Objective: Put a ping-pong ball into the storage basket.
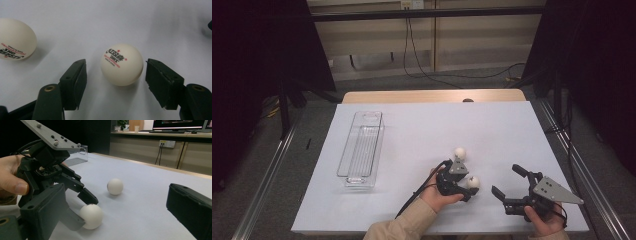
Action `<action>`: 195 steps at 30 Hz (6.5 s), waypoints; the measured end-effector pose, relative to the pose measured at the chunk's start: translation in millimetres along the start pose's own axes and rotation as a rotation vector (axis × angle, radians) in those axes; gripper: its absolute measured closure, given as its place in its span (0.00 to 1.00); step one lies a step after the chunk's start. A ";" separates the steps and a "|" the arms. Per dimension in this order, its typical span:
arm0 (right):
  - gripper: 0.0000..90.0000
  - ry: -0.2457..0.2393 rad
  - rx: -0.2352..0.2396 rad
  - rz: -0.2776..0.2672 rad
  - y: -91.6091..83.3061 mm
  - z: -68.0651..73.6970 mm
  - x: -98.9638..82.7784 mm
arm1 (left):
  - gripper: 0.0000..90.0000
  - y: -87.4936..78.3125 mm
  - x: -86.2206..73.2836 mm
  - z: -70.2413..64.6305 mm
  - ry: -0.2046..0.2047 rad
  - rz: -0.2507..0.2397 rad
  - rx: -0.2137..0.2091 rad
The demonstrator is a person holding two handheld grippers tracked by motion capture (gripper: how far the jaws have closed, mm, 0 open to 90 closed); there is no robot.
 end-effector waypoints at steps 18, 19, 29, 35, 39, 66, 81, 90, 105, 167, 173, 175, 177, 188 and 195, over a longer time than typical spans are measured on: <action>0.03 0.003 -0.007 -0.001 -0.4 -0.7 0.1 | 0.44 8.2 3.7 0.4 0.002 0.025 -0.013; 0.03 0.001 -0.007 -0.002 -0.3 -0.8 0.1 | 0.44 8.4 4.1 0.3 0.004 0.027 -0.012; 0.03 0.004 -0.008 -0.001 -0.4 -1.1 0.0 | 0.48 12.0 5.3 -0.5 0.024 0.049 -0.012; 0.03 0.004 -0.008 -0.001 -0.4 -1.1 -0.1 | 0.52 11.8 5.7 -0.9 0.029 0.057 -0.010; 0.03 0.004 -0.009 -0.003 -0.5 -1.3 0.0 | 0.54 11.9 5.9 -2.1 0.029 0.061 -0.013; 0.03 0.004 -0.008 -0.004 -1.0 -1.8 0.4 | 0.56 -1.4 7.6 0.0 -0.015 0.035 -0.057; 0.03 0.005 -0.009 -0.007 -1.4 -1.8 0.8 | 0.57 -14.1 10.5 -0.4 -0.028 0.009 -0.061; 0.03 0.005 -0.008 -0.007 -1.4 -1.6 0.8 | 0.57 -20.3 10.5 0.8 -0.037 0.010 -0.058; 0.03 0.002 -0.005 -0.008 -1.5 -1.2 1.0 | 0.57 -31.2 9.6 4.7 -0.051 0.000 -0.049; 0.03 -0.001 -0.003 -0.011 -1.6 -0.7 1.6 | 0.57 -77.7 7.9 26.0 -0.118 -0.045 0.013; 0.03 -0.002 -0.003 -0.011 -1.7 -0.9 1.6 | 0.57 -82.0 7.1 28.6 -0.130 -0.053 0.017; 0.03 -0.001 -0.003 -0.012 -1.8 -0.8 1.7 | 0.57 -83.2 7.0 29.2 -0.131 -0.054 0.023; 0.03 -0.002 -0.004 -0.012 -1.9 -1.0 1.6 | 0.57 -84.7 7.0 29.5 -0.132 -0.052 0.027; 0.03 0.001 -0.002 -0.012 -1.8 -0.5 1.6 | 0.57 -92.0 6.2 32.8 -0.146 -0.060 0.041; 0.03 0.001 -0.001 -0.010 -1.7 -0.3 1.5 | 0.57 -96.0 5.8 34.4 -0.153 -0.060 0.043</action>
Point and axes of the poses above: each handheld gripper's, and its own axes: y roughly forward along the jaws, x roughly out of its top, z roughly to its left, the point moved 3 cm from there along y, roughly forward along the jaws, and after that the axes turned 13 degrees about -x, right-handed, at the moved point
